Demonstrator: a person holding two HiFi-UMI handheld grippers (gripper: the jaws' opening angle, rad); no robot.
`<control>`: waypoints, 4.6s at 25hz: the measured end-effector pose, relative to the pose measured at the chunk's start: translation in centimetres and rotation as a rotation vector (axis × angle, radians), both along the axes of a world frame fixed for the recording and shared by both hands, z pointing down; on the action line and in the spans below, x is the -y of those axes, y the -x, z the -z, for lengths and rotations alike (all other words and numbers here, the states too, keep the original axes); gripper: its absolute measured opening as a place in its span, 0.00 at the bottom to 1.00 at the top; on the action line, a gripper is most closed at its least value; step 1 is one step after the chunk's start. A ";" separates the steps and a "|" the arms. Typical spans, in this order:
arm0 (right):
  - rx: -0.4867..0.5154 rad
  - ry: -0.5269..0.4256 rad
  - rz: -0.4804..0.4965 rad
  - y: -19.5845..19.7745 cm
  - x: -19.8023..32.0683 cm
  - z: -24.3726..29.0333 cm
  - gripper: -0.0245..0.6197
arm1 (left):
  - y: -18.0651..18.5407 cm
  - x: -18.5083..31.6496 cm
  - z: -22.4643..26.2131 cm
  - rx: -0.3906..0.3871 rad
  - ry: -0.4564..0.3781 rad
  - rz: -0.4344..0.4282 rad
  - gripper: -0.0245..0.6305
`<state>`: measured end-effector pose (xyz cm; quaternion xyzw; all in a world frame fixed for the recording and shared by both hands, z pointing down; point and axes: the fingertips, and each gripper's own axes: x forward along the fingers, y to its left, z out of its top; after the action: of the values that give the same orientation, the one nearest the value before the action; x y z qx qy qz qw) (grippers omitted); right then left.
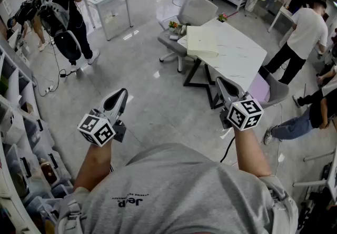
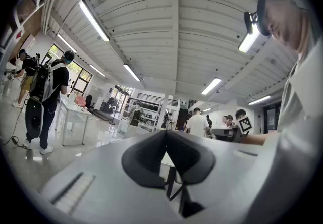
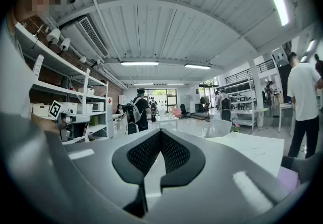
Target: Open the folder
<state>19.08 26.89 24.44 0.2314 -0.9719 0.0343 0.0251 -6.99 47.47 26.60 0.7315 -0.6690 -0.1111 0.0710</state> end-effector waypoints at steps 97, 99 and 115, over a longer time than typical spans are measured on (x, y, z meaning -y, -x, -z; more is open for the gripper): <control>0.099 0.127 0.221 39.0 54.9 -2.3 0.67 | 32.5 58.6 -4.2 0.005 0.122 -0.116 0.12; 0.080 0.108 0.193 38.8 55.5 -2.7 0.67 | 32.5 60.1 -4.4 0.006 0.120 -0.161 0.12; -0.287 0.072 0.119 28.0 52.6 -14.8 0.67 | 19.4 69.2 -13.7 0.009 0.249 -0.574 0.12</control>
<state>-8.92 -25.71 39.21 0.1749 -0.9685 0.0342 0.1739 -26.39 -21.77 40.28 0.8768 -0.4438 -0.0005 0.1853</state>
